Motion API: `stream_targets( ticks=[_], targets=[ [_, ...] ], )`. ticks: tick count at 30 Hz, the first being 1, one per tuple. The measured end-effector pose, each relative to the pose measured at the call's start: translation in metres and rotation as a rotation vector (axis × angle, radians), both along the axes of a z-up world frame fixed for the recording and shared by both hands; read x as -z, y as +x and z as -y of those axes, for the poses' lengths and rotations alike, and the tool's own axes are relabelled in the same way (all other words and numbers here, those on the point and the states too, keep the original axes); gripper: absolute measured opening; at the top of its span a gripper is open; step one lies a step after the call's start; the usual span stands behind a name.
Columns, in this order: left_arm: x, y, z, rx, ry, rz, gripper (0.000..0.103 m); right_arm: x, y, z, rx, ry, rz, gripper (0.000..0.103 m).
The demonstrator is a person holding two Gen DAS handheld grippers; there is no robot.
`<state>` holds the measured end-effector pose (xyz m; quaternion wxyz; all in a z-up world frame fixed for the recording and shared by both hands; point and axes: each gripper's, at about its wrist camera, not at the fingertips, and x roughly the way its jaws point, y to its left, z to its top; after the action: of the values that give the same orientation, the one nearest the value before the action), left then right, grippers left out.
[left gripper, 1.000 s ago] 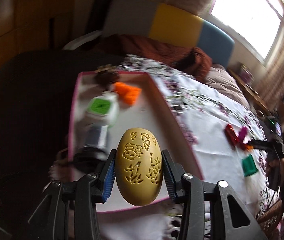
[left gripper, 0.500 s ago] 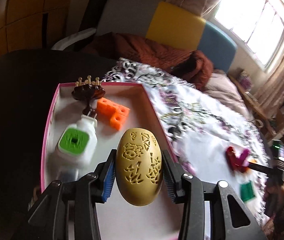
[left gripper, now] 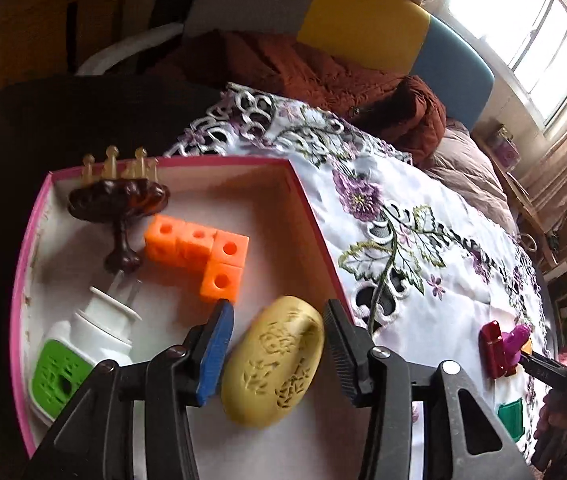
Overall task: Organize rigid objects
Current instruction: 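Lower the yellow egg into the tray and open the left tool, then withdraw the open left tool from the tray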
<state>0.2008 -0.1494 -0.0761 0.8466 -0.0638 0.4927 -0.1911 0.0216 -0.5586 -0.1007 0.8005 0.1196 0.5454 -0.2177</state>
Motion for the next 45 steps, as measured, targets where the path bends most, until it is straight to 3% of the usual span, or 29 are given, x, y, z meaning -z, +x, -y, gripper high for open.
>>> stream_targets(
  ticks=[3,10,17,24,35,45],
  targets=[
    [-0.01,-0.006,-0.008,-0.023,0.013,0.03,0.055,0.0,0.0,0.0,-0.001,-0.001,0.0,0.066],
    [-0.041,-0.044,-0.035,-0.056,0.067,0.141,0.055,0.0,0.0,0.0,-0.002,-0.004,0.001,0.066],
    [-0.057,-0.101,-0.054,-0.07,0.137,0.199,0.055,0.0,0.0,-0.001,-0.01,-0.019,0.003,0.066],
    [-0.057,-0.135,-0.07,-0.085,0.146,0.189,0.055,-0.001,0.0,-0.003,-0.022,-0.042,0.004,0.066],
    [-0.056,-0.151,-0.088,-0.121,0.158,0.195,0.055,-0.006,-0.001,-0.002,-0.009,-0.059,0.024,0.066],
    [-0.055,-0.155,-0.099,-0.125,0.151,0.189,0.055,-0.035,-0.004,-0.017,-0.034,-0.071,0.153,0.066]
  ],
)
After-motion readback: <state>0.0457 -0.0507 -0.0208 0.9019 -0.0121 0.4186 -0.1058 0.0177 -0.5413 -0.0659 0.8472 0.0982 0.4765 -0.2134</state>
